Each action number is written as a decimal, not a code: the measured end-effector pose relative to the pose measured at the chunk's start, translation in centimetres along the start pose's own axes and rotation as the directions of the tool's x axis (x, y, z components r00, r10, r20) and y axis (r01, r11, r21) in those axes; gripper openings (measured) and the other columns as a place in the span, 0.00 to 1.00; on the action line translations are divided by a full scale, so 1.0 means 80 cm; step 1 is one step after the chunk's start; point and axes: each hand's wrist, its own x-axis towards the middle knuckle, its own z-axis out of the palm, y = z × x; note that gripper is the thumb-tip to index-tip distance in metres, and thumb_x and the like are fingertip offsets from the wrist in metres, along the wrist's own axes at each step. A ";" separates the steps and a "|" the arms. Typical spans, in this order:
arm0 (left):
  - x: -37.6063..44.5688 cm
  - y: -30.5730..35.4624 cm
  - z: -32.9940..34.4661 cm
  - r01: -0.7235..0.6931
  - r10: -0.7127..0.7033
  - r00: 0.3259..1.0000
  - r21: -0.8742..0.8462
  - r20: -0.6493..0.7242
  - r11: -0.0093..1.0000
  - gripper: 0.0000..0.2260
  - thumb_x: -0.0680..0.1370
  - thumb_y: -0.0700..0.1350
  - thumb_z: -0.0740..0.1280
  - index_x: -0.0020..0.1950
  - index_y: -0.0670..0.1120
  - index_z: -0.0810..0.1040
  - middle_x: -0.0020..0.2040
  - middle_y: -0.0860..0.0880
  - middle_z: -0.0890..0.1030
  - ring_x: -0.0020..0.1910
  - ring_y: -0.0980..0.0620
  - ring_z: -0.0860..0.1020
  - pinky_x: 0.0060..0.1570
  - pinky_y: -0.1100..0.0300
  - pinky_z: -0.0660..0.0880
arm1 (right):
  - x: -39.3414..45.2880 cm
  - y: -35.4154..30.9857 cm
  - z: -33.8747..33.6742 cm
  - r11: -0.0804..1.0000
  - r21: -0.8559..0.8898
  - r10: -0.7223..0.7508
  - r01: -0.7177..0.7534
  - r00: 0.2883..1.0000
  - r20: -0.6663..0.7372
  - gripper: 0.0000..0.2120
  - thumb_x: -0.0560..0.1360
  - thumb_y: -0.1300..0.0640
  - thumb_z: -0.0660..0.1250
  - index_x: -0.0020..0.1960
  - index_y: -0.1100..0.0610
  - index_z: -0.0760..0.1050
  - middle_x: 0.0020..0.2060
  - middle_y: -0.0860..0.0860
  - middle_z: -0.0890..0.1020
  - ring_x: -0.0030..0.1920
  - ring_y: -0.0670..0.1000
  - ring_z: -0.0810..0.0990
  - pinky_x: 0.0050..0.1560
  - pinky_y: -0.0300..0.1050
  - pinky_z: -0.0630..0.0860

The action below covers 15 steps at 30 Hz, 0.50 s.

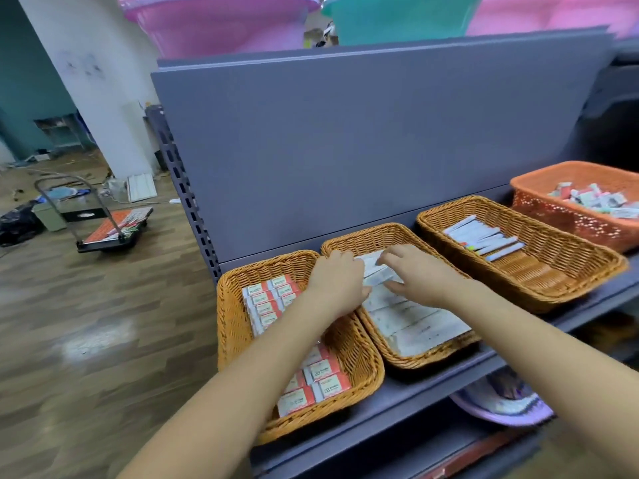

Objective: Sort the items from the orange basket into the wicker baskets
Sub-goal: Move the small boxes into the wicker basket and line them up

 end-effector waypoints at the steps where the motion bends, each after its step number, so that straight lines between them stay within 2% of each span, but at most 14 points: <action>1: 0.012 0.015 -0.003 -0.017 0.017 1.000 0.004 0.001 1.000 0.21 0.80 0.56 0.58 0.66 0.44 0.70 0.63 0.44 0.72 0.63 0.44 0.69 0.58 0.51 0.68 | -0.007 0.019 -0.004 1.000 -0.003 0.018 -0.018 1.000 0.024 0.21 0.79 0.50 0.60 0.70 0.54 0.64 0.68 0.51 0.67 0.69 0.51 0.63 0.69 0.44 0.61; 3: 0.037 0.048 -0.007 -0.033 0.034 0.999 -0.015 0.003 0.999 0.21 0.80 0.56 0.58 0.67 0.44 0.70 0.63 0.44 0.73 0.62 0.45 0.69 0.56 0.52 0.68 | -0.022 0.058 -0.009 0.999 -0.010 0.052 -0.051 0.998 0.038 0.21 0.79 0.51 0.61 0.70 0.56 0.65 0.68 0.51 0.67 0.69 0.52 0.63 0.69 0.44 0.60; 7: 0.090 0.119 -0.012 -0.029 0.029 1.000 -0.019 0.003 0.999 0.22 0.80 0.58 0.57 0.66 0.44 0.71 0.64 0.44 0.73 0.64 0.44 0.69 0.57 0.51 0.69 | -0.051 0.136 -0.019 0.993 -0.029 0.116 -0.115 0.993 0.026 0.19 0.77 0.51 0.62 0.66 0.57 0.69 0.63 0.54 0.72 0.65 0.55 0.68 0.63 0.48 0.65; 10: 0.129 0.173 -0.021 -0.011 0.011 1.000 -0.035 -0.004 0.999 0.22 0.80 0.58 0.57 0.66 0.44 0.71 0.64 0.44 0.72 0.64 0.44 0.68 0.58 0.50 0.68 | -0.071 0.197 -0.027 0.989 -0.051 0.142 -0.141 0.990 0.025 0.20 0.78 0.50 0.62 0.68 0.56 0.68 0.66 0.54 0.71 0.67 0.55 0.67 0.66 0.49 0.65; 15: 0.189 0.252 -0.041 -0.023 0.023 1.000 -0.073 -0.006 0.997 0.23 0.80 0.59 0.56 0.67 0.44 0.71 0.65 0.43 0.72 0.64 0.43 0.68 0.58 0.50 0.67 | -0.102 0.289 -0.043 0.980 -0.066 0.185 -0.185 0.983 -0.008 0.20 0.78 0.50 0.61 0.67 0.57 0.68 0.64 0.55 0.72 0.65 0.56 0.68 0.66 0.48 0.64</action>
